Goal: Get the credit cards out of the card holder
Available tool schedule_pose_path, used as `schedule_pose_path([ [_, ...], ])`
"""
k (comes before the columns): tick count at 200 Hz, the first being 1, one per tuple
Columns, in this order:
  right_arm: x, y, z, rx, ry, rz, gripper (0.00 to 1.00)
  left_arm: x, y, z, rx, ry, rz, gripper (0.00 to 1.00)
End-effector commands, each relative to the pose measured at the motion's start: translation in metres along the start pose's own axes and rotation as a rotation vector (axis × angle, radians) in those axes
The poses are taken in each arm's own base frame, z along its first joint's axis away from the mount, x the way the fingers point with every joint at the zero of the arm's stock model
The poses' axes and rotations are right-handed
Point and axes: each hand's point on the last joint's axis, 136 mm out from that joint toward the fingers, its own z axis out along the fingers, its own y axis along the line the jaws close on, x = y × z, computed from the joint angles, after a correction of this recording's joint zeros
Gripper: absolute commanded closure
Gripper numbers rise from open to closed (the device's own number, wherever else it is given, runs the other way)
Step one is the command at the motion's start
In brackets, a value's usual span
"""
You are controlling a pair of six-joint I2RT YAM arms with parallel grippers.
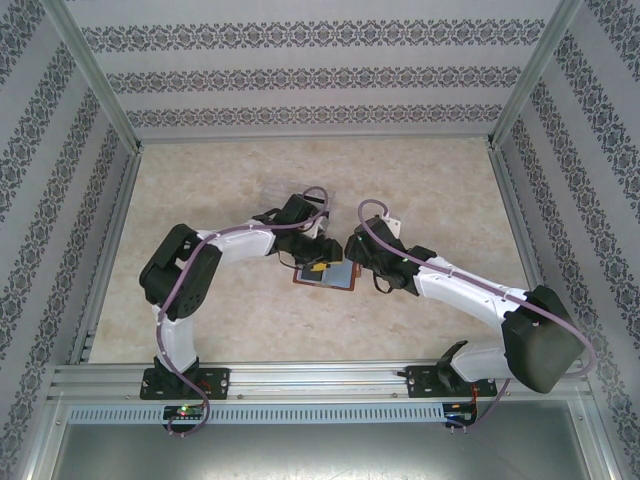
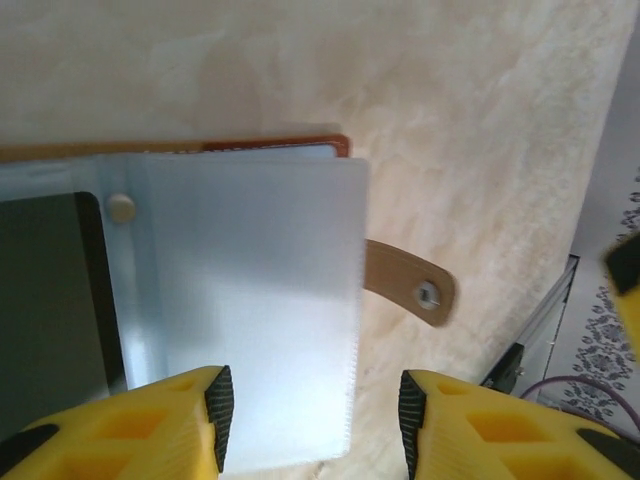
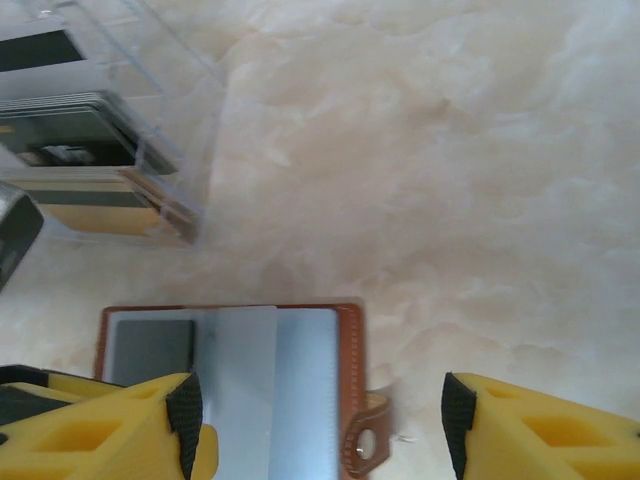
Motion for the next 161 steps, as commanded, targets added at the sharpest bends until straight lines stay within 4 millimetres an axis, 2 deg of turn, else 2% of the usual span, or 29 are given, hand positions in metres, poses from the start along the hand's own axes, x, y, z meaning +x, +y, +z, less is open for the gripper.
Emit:
schedule_pose_path([
  [1,0.001,0.014,0.004,-0.100,0.019,-0.005,0.36,-0.017,-0.011,-0.040,-0.005,-0.083,0.039,0.52],
  [31,0.005,0.037,0.009,-0.177,0.078,-0.014,0.43,-0.027,0.022,-0.065,-0.077,-0.145,-0.030,0.56],
  [64,0.017,0.059,0.022,-0.242,0.162,0.000,0.55,-0.029,0.052,-0.075,-0.116,-0.164,-0.116,0.63],
  [101,0.035,0.068,0.043,-0.242,0.257,0.033,0.64,-0.027,0.063,-0.065,-0.127,-0.138,-0.143,0.70],
  [131,0.052,0.061,0.065,-0.210,0.328,0.101,0.69,-0.025,0.069,-0.053,-0.117,-0.107,-0.174,0.72],
  [161,0.060,0.060,0.074,-0.197,0.361,0.111,0.72,-0.023,0.068,-0.041,-0.085,-0.075,-0.190,0.73],
])
